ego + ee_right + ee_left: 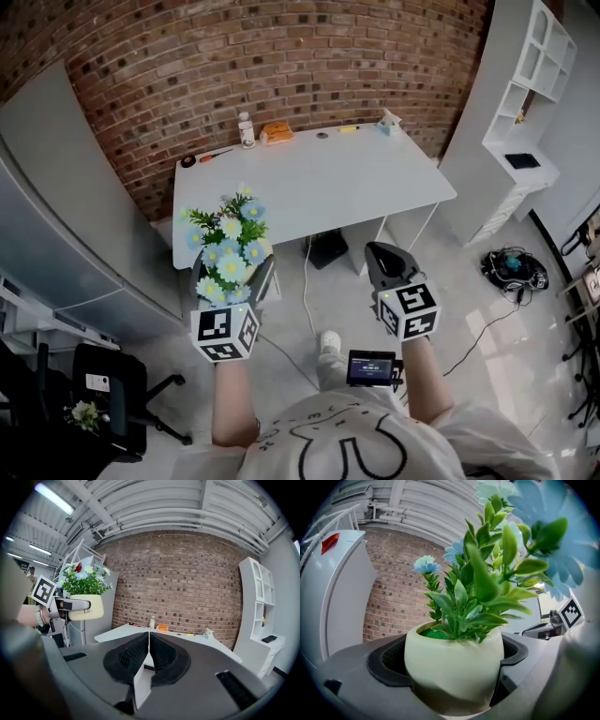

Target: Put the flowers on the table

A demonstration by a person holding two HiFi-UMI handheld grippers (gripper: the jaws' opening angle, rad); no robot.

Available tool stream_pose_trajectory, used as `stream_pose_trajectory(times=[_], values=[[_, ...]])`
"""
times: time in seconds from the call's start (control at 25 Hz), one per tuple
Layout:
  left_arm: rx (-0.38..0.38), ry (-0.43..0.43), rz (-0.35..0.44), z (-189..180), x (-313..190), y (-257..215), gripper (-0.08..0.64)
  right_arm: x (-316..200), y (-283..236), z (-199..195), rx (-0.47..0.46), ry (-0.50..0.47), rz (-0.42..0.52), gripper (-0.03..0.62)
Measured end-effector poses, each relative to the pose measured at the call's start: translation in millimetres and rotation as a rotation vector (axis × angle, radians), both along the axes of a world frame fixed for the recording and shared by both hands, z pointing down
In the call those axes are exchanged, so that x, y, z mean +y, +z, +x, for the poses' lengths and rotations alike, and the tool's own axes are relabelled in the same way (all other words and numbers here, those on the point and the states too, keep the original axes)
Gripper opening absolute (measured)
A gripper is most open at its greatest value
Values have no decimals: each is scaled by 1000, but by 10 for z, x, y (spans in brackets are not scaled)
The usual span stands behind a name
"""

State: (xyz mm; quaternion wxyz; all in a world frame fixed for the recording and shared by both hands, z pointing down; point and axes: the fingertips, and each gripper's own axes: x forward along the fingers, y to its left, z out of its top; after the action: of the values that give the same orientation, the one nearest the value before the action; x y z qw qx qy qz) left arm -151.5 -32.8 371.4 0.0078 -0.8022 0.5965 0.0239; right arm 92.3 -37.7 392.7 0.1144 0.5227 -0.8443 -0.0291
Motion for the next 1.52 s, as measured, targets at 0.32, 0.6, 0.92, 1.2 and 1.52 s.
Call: stream_pose_trajectory(times=[0.32,0.6,0.92,1.2,1.52], values=[[8,-60,-19,29,-946,5,552,-1067,-14,117,-6,-30,-16,20],[33,-117,-38,63,-1803,85,552,-2016,37,215,0,-69,-38,20],[51,-167,-61,100,-2525,232,552,-2814,155,275,3,-101,-62,20],[42,-176,-99,99,-2820,338,552,-3158,234,227,-11,-114,-89,20],[43,-154,-125,-100,-3255,433,552,-3502,374,-16,-4,-103,-127,20]])
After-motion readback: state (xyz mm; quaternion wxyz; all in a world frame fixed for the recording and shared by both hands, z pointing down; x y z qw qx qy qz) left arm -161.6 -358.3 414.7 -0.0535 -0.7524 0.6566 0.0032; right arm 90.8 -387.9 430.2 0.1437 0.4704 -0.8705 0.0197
